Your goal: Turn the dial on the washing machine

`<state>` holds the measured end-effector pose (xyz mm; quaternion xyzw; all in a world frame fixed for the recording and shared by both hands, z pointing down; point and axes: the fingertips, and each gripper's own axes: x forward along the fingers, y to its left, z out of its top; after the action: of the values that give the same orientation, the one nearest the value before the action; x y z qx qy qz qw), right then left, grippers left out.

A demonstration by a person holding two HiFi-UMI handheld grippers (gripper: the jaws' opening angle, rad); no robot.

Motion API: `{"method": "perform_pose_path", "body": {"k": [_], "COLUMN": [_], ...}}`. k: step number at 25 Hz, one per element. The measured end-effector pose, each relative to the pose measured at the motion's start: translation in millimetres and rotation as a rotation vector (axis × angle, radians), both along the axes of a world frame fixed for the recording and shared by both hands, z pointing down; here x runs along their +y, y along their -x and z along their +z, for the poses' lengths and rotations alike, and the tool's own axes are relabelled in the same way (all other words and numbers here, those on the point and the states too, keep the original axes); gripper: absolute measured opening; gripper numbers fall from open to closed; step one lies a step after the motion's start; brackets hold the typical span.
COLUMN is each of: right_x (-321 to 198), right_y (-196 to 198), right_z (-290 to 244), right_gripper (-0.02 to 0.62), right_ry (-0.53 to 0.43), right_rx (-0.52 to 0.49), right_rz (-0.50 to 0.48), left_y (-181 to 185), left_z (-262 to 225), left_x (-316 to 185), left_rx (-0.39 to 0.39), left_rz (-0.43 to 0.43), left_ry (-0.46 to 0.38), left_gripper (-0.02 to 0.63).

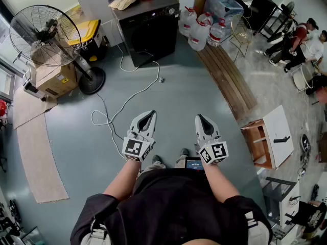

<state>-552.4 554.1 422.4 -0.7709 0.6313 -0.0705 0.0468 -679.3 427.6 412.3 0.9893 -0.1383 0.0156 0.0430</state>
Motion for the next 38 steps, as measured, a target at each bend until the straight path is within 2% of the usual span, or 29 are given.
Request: {"method": "perform_pose_path", "body": {"k": [3, 6, 12, 16, 19, 30, 32, 35, 38], "right_x": [-7, -6, 13, 36, 47, 73, 78, 93, 111], "right_y": [17, 25, -10, -12, -17, -45, -50, -61, -75], "right_z": [0, -2, -13, -15, -20, -6, -3, 3, 6], "right_gripper": [0.0, 0.0, 0.001, 0.0, 0.001, 0.0, 0.0, 0.001, 0.0], "right_ry": [-0.001, -0.006, -0.041, -0.097, -0.13, -0.106, -0.109, -0.107, -0.107], "right_rx": [0.016, 0.024, 0.033, 0.001, -0.013, -0.016, -0.029, -0.038, -0.037], "right_rz": [-0.024, -0.037, 0.042, 0.071, 0.066, 0.03, 0.03, 0.029, 0.039], "left_y": [7, 19, 14, 13, 10, -26, -32, -38, -46], "left_z": [8, 4, -16, -13, -13, -6, -6, -6, -6], "left_x": [-4, 4, 15, 22, 27, 60, 63, 71, 81], "left_rx": [-0.01, -0.018, 0.007, -0.004, 0.005, -0.02, -0.017, -0.015, -0.021], "left_rz": [0.004, 0.012, 0.01, -0.007, -0.017, -0.013, -0.018, -0.045, -0.048], "left_ry": [0.028, 0.008, -0.039, -0.03, -0.018, 0.002, -0.001, 0.001, -0.011], "left_gripper": [-0.006, -0.006, -0.005, -0.005, -0.005, 0.0, 0.053, 0.18, 0.213]}}
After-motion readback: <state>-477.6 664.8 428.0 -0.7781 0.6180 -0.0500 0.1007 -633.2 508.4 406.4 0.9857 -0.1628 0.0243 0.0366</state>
